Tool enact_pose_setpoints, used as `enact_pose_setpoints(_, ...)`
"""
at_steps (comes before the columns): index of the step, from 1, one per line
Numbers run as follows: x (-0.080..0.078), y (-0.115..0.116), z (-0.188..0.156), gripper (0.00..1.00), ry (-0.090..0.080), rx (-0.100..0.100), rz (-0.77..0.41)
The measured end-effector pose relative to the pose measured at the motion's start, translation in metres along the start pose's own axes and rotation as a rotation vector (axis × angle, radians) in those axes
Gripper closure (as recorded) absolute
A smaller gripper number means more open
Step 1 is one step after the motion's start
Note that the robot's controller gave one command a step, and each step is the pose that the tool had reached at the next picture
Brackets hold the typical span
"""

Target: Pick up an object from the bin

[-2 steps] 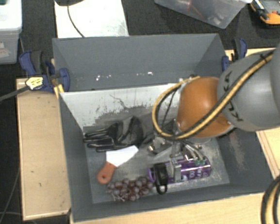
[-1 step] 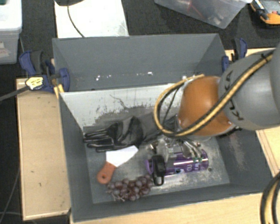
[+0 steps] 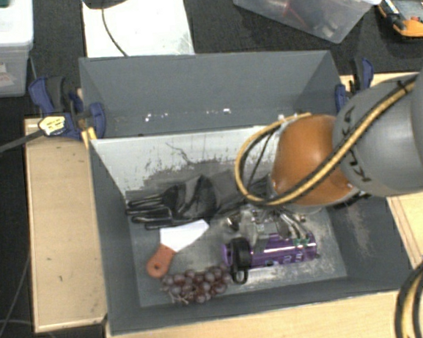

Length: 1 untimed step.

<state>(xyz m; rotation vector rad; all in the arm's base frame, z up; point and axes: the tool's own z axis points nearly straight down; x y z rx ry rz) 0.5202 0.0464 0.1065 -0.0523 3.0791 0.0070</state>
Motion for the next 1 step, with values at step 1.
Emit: enact_pose_setpoints(1,0.0048,0.0057,0.0046,1.00,-0.007,0.003,-0.014)
